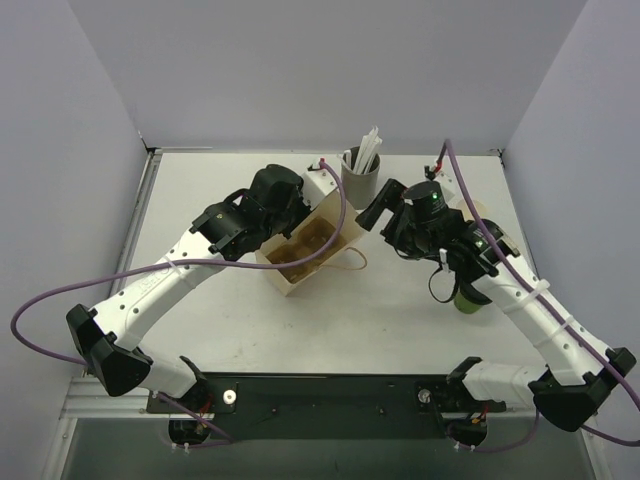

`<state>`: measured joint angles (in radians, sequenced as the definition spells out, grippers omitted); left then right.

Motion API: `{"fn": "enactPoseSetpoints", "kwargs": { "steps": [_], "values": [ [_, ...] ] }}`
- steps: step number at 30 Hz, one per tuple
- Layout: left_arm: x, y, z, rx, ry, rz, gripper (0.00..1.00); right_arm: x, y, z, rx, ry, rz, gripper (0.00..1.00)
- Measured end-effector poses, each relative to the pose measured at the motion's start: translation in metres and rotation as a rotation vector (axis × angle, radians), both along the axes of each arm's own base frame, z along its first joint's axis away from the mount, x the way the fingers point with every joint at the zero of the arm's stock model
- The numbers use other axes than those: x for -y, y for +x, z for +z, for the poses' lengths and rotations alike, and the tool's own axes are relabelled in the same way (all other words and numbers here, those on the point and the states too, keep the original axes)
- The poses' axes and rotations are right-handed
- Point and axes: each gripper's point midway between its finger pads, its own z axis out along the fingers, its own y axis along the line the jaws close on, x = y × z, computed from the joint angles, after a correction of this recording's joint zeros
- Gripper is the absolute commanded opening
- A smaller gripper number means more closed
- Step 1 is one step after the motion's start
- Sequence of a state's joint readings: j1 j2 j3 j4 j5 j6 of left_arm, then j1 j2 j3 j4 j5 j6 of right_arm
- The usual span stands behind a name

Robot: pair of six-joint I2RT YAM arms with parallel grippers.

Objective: Pack the takeout coffee

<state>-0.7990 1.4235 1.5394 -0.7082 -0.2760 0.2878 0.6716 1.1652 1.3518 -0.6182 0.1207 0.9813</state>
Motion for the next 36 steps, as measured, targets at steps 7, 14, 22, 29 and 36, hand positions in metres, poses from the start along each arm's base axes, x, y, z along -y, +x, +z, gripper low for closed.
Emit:
{"fn": "enactPoseSetpoints", "kwargs": {
  "steps": [7,14,22,29,36],
  "values": [
    [-0.001,-0.002,-0.002,-0.013,0.004,0.003,0.00,-0.021,0.026,-0.034,-0.042,-0.037,-0.007,0.64],
    [0.000,-0.004,-0.003,-0.025,0.000,-0.005,0.05,-0.027,0.025,-0.051,-0.076,-0.037,-0.011,0.08],
    [0.006,-0.010,0.009,-0.044,-0.042,-0.044,0.36,-0.035,0.025,-0.052,-0.098,-0.036,-0.014,0.00],
    [0.023,-0.023,0.024,-0.091,-0.136,-0.145,0.53,-0.036,0.025,-0.049,-0.136,-0.029,-0.045,0.00],
    [0.031,-0.038,0.029,-0.204,-0.278,-0.219,0.55,-0.033,0.024,-0.050,-0.150,-0.033,-0.069,0.00]
  ]
}}
